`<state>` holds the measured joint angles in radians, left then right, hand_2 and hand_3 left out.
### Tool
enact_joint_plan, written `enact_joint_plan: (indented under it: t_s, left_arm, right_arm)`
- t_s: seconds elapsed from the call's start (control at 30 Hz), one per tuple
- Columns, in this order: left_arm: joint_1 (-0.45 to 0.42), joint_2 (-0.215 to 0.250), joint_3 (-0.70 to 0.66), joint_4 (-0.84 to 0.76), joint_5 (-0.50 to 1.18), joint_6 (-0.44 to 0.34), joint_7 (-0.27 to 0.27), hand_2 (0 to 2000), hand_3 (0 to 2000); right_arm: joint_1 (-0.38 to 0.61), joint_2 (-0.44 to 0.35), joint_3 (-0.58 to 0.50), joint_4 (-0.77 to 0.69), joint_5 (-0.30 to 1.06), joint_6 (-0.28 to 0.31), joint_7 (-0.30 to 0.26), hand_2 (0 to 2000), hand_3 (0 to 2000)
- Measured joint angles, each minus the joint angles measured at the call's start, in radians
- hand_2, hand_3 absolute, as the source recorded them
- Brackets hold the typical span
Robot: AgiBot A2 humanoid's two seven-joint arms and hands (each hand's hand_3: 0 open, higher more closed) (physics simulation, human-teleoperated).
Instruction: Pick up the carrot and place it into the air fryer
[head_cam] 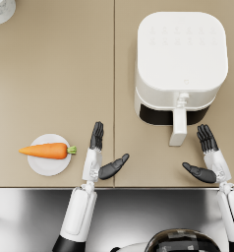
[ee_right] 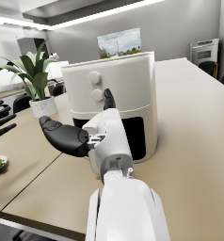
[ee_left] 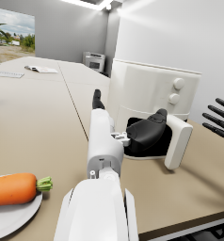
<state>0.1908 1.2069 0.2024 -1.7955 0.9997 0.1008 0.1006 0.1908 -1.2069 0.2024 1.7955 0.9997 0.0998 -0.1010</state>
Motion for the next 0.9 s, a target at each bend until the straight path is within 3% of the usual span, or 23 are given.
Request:
enact_joint_plan:
  t_s: [0.67, 0.77, 0.9]
  left_arm:
    - [0.000, 0.000, 0.000, 0.000, 0.000, 0.000, 0.000, 0, 0]
    - [-0.003, 0.008, -0.009, 0.001, 0.000, -0.064, -0.064, 0, 0]
    - [0.017, 0.026, -0.084, 0.017, 0.000, -0.091, -0.091, 0, 0]
  right_arm:
    - [0.000, 0.000, 0.000, 0.000, 0.000, 0.000, 0.000, 0, 0]
    - [0.007, -0.014, 0.005, 0.000, 0.000, -0.063, 0.064, 0, 0]
    - [0.061, -0.051, -0.013, -0.042, 0.000, -0.090, 0.091, 0, 0]
